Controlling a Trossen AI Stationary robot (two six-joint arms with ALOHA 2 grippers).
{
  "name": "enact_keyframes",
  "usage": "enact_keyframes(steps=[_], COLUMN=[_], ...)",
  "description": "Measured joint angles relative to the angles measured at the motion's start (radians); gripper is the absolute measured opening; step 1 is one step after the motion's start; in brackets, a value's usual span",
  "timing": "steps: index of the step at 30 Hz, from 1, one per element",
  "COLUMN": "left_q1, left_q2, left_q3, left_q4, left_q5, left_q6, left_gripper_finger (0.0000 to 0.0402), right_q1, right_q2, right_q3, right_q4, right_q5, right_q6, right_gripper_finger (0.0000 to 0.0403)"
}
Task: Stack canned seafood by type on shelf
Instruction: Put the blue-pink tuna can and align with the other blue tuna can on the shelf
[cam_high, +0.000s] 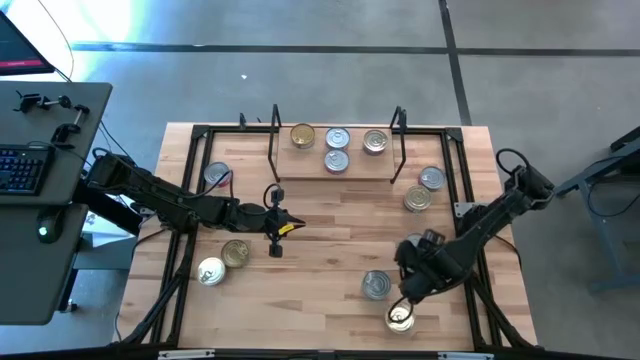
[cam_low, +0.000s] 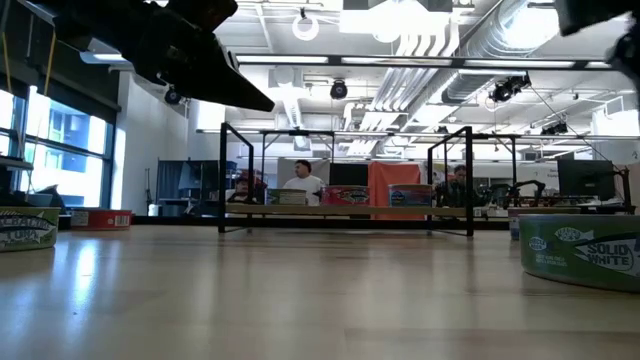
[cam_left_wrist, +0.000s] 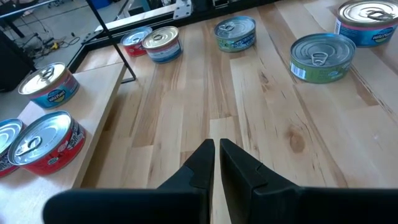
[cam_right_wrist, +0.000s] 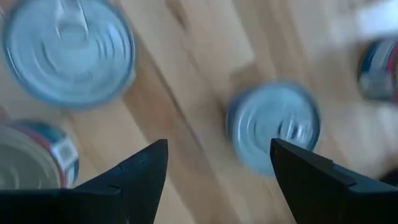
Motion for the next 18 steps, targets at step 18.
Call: enact_keyframes(steps=[18], left_q1=[0.000], left_q2=[0.000], left_q3=[0.000], left_q4=[-0.001], left_q5=[0.000], left_q6=[0.000], left_gripper_finger=[0.0019], right_q1=[-0.021], right_q2=[-0.124], right_q3=[-0.231], right_q4=[0.120], right_q5=[0.065], right_q6=[0.079], right_gripper_finger=[0.0246])
